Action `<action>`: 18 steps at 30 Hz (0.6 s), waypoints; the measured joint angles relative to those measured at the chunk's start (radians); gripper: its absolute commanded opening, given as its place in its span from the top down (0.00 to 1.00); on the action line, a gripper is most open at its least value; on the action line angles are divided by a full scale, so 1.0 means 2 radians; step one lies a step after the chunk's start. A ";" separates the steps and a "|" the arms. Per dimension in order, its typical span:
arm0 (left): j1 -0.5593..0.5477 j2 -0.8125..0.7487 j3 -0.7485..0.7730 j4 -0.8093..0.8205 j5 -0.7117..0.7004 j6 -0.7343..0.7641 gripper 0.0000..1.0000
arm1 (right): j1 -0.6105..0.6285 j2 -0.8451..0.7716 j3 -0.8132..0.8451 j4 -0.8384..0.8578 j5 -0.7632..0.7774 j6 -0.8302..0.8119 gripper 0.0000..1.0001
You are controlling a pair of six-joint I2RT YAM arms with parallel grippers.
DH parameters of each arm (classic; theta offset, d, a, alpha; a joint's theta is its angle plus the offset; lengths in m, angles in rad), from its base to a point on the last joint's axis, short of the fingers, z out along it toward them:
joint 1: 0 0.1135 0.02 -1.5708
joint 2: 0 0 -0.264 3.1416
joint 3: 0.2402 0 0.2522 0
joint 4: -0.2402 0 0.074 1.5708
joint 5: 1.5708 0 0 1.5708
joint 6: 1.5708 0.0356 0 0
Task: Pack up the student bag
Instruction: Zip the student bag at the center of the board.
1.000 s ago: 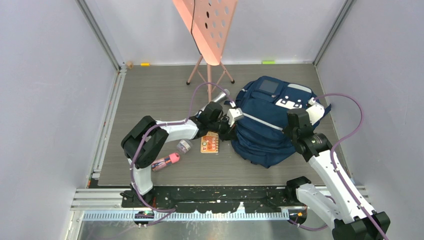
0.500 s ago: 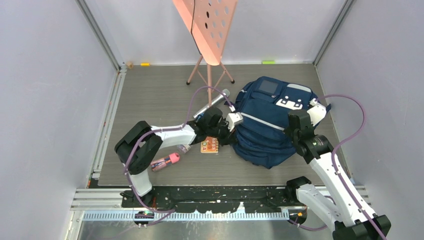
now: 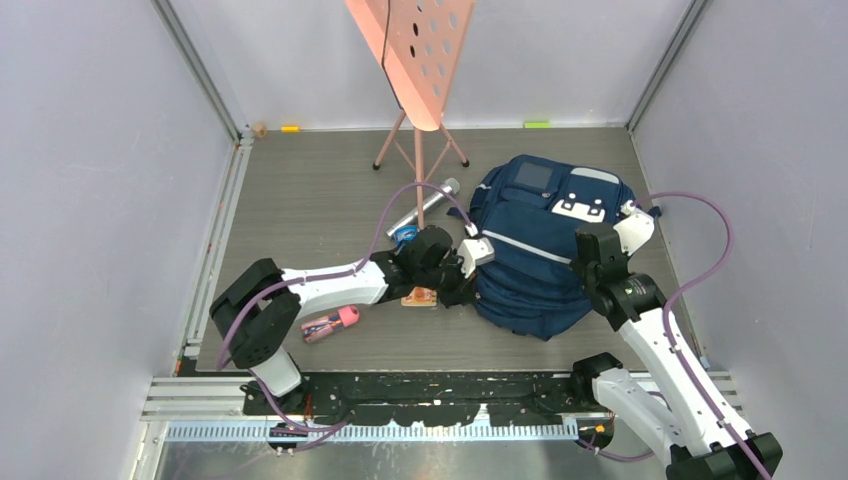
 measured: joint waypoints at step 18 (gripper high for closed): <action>-0.103 0.041 -0.011 0.104 -0.066 -0.188 1.00 | 0.000 -0.013 -0.032 0.004 0.025 0.014 1.00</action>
